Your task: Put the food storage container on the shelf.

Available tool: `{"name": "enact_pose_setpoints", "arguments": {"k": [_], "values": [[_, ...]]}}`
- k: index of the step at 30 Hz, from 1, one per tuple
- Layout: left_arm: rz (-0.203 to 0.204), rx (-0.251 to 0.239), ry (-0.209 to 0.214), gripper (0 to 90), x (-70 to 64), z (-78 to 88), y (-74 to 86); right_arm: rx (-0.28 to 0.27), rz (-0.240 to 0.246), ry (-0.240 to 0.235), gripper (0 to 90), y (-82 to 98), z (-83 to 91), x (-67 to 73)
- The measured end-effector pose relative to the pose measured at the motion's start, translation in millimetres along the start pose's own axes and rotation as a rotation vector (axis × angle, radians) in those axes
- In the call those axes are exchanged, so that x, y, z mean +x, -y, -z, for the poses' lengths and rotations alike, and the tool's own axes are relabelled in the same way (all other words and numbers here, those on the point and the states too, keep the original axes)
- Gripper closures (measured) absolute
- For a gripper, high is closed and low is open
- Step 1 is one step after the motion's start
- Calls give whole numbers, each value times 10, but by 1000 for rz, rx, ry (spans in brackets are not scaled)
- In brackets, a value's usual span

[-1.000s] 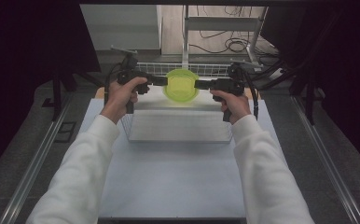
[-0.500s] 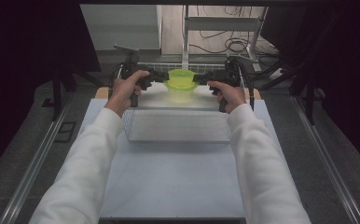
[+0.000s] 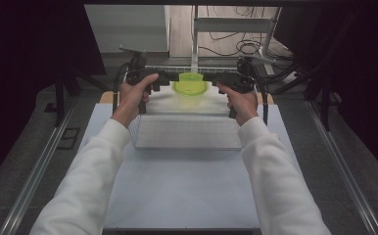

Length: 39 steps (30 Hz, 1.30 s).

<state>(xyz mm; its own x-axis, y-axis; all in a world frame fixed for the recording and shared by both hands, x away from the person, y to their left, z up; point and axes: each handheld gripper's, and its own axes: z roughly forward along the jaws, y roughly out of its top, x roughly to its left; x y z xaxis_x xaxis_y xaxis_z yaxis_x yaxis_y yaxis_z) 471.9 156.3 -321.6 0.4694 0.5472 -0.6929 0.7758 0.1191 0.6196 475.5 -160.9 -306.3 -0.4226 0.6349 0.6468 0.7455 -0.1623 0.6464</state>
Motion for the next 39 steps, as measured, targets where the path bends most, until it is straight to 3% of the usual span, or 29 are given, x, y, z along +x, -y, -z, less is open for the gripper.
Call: {"name": "enact_pose_setpoints", "arguments": {"k": [1,6,7,11,12,13,19,20,21,22,24,25,26,27,28,30,31,32,33,34,35,39], "values": [[-22,-2,8,330,-50,46,22,-21,60,19,358,14,78,26],[-37,-24,18,295,-172,176,105,-25,104,-4,348,55,223,33],[-49,-21,5,290,-229,252,172,-11,148,3,339,101,323,46],[-74,-23,-4,282,-345,392,352,-8,228,19,336,215,506,50],[-74,-23,-4,281,-345,392,352,-8,228,19,336,215,506,50],[-109,-23,-35,281,-417,462,473,0,267,24,330,306,615,44],[-205,-10,-78,280,-534,660,916,23,370,38,303,633,873,-2],[-205,-10,-78,280,-534,660,916,25,391,44,299,704,915,-14],[-221,-9,-86,280,-530,702,1021,25,391,44,299,704,915,-14],[-235,-5,-91,280,-512,749,1176,29,427,46,295,850,1007,-44],[-242,-7,-96,281,-501,768,1242,31,442,45,294,923,1053,-61],[-257,2,-119,281,-460,799,1425,34,468,46,289,1076,1141,-101],[-257,2,-119,281,-460,799,1425,37,473,45,286,1133,1169,-121],[-260,8,-129,281,-423,807,1547,37,473,45,286,1133,1169,-121],[-262,25,-142,280,-345,816,1744,39,479,33,283,1307,1242,-187],[-257,28,-145,281,-308,817,1816,42,482,28,282,1382,1267,-219],[-241,57,-156,280,-197,805,2008,53,479,22,281,1544,1309,-286],[-241,57,-156,280,-197,805,2008,53,479,22,281,1544,1309,-286],[-229,80,-169,280,-115,794,2149,67,481,29,277,1662,1320,-331],[-229,80,-169,280,-115,794,2149,67,481,29,277,1662,1320,-331],[-218,93,-178,280,-50,796,2257,96,489,46,269,1806,1312,-381],[-196,99,-188,280,43,810,2407,140,479,61,254,2008,1289,-452]]}}
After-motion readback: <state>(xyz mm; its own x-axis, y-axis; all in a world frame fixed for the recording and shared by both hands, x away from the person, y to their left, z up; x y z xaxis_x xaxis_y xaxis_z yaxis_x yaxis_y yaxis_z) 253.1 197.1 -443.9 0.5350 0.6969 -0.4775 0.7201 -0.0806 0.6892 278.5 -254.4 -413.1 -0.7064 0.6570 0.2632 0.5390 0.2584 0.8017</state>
